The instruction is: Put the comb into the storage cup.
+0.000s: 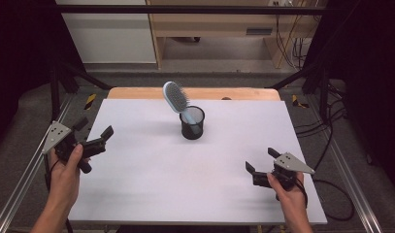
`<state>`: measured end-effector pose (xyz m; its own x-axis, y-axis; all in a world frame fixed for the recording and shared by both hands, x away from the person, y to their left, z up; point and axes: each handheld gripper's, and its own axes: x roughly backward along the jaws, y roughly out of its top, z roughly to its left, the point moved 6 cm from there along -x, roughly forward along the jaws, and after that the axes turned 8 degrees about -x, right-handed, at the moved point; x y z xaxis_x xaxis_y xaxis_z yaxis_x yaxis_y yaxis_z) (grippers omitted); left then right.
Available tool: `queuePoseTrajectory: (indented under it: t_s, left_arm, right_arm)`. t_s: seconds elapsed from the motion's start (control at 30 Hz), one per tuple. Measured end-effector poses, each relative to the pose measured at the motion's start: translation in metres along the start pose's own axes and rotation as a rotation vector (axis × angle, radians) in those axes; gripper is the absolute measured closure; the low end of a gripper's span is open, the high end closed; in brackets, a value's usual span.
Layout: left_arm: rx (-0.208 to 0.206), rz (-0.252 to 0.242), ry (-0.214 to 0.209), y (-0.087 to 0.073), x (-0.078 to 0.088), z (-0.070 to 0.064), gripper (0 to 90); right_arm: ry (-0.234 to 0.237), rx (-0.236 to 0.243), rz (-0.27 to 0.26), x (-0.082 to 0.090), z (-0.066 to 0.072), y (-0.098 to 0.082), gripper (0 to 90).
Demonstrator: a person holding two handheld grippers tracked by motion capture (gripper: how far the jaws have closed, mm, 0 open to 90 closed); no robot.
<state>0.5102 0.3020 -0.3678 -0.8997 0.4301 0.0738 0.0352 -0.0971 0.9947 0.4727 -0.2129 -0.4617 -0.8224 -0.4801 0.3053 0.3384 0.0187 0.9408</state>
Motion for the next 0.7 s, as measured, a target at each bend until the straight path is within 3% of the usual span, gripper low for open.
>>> queuePoseTrajectory:
  t_s: [0.2, 0.47, 0.7]
  left_arm:
    - [-0.003, 0.005, 0.007, -0.007, 0.008, 0.006, 1.4]
    - [-0.015, 0.014, 0.013, -0.017, 0.018, 0.012, 1.4]
    - [-0.019, 0.008, 0.012, -0.024, 0.025, 0.015, 1.4]
  right_arm:
    - [0.003, -0.033, 0.029, 0.004, -0.007, -0.007, 3.7]
    - [0.001, -0.075, 0.009, 0.010, -0.015, -0.010, 5.2]
    - [0.000, -0.041, -0.019, 0.012, -0.017, -0.012, 4.9]
